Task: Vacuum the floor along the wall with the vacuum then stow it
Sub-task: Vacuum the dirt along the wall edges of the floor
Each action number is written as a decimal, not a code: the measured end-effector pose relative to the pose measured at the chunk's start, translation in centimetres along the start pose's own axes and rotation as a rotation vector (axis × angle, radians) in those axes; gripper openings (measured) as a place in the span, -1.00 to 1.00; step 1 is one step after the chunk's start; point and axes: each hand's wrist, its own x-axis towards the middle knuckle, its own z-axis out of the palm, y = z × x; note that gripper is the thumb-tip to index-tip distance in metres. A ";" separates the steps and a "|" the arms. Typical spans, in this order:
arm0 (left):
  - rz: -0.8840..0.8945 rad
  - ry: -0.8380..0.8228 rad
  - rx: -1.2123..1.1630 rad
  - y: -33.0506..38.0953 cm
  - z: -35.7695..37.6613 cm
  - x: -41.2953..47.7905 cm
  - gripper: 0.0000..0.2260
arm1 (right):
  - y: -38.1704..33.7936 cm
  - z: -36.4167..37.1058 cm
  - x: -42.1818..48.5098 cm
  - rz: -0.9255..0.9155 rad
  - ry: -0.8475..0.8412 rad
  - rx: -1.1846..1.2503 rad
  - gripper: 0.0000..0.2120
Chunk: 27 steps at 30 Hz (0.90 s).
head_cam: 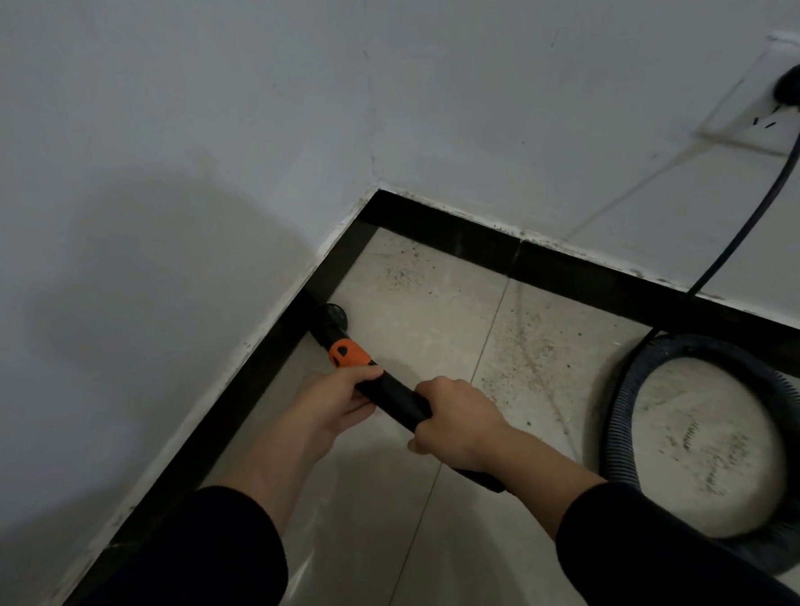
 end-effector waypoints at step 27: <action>0.051 0.112 -0.156 0.2 4.6 3.0 -0.79 | 3.3 -0.7 3.4 0.000 0.093 0.111 -0.78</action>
